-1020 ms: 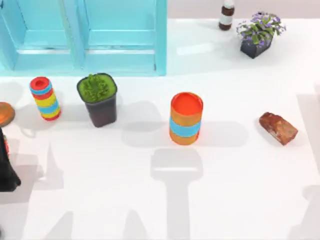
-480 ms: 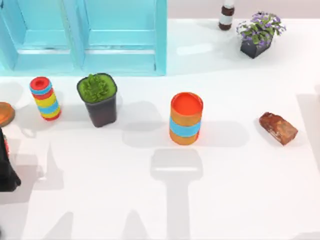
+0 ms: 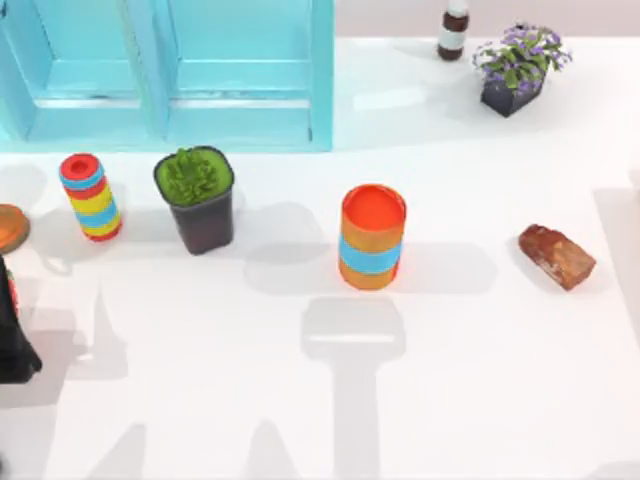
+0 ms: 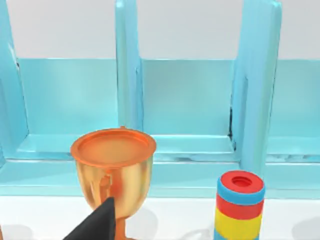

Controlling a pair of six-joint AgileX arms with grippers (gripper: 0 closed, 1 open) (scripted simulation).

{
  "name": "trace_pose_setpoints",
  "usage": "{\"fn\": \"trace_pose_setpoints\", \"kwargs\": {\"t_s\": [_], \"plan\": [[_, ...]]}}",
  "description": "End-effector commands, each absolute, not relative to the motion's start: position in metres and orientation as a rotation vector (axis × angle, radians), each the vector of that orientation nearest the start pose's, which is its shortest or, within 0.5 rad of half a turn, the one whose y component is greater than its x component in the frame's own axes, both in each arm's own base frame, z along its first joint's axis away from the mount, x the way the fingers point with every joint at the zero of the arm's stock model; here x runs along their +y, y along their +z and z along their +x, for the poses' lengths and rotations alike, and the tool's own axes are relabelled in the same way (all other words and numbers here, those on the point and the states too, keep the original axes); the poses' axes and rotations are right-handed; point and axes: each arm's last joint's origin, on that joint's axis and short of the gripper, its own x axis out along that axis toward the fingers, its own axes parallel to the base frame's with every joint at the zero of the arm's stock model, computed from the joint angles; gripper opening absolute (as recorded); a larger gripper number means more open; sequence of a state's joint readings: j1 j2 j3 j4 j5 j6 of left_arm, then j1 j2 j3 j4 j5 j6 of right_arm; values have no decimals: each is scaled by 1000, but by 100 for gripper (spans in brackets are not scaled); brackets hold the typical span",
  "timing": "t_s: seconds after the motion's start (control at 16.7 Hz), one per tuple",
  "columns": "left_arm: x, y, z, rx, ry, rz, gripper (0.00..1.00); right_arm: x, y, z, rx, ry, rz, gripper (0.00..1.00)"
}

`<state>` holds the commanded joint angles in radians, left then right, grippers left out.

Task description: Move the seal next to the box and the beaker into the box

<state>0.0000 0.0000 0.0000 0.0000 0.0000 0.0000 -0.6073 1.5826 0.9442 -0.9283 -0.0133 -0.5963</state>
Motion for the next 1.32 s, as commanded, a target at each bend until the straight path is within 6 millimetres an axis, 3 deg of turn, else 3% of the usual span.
{"fn": "trace_pose_setpoints", "kwargs": {"t_s": [0.6, 1.2, 1.32], "plan": [[-1, 160, 106, 0, 0, 0, 100, -148, 167, 216, 1560, -2, 15, 98], [-1, 160, 106, 0, 0, 0, 100, -149, 168, 216, 1555, -3, 14, 100], [-1, 160, 106, 0, 0, 0, 100, -155, 177, 220, 1508, -14, 0, 100]]}}
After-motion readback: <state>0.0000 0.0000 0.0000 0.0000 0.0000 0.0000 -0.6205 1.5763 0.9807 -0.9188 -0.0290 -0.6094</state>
